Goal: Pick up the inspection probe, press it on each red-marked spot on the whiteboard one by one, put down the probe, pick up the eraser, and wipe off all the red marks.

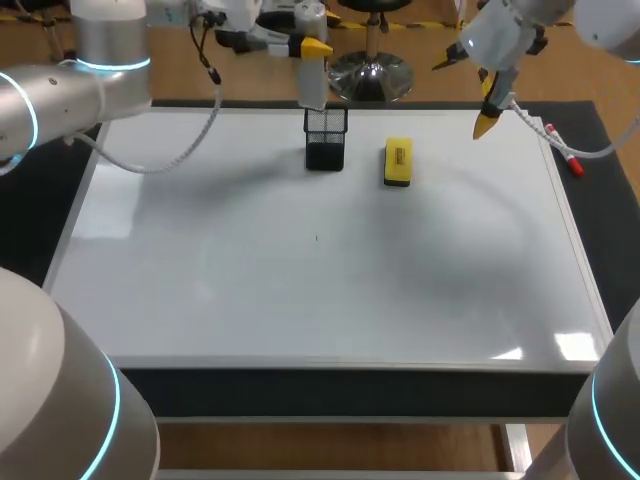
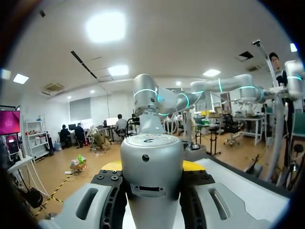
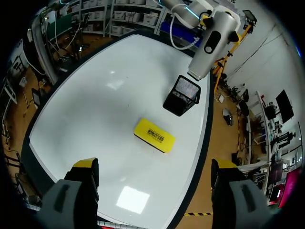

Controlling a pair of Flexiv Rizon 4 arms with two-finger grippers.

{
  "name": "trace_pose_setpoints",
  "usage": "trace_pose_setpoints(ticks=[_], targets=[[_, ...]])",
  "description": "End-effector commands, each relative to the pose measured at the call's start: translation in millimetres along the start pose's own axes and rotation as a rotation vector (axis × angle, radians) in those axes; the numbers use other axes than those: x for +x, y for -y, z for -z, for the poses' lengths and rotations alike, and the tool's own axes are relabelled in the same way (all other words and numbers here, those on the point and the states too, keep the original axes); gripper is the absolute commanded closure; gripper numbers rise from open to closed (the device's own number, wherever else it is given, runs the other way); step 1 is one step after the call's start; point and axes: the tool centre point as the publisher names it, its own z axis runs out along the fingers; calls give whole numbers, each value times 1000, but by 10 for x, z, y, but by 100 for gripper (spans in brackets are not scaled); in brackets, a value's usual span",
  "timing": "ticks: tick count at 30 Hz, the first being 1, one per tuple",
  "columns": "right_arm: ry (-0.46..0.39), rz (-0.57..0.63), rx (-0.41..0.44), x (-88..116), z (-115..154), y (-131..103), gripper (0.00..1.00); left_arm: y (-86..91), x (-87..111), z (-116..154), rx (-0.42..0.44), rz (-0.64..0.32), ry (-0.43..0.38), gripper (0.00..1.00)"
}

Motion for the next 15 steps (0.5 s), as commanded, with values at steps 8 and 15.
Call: trace_pose_setpoints(ticks=[8, 15], targets=[[-4, 1, 2, -5, 7, 4, 0, -201, -75, -125, 10, 14, 87, 100], [-4, 1, 2, -5, 7, 4, 0, -278, -111, -127, 11, 29, 116, 100]])
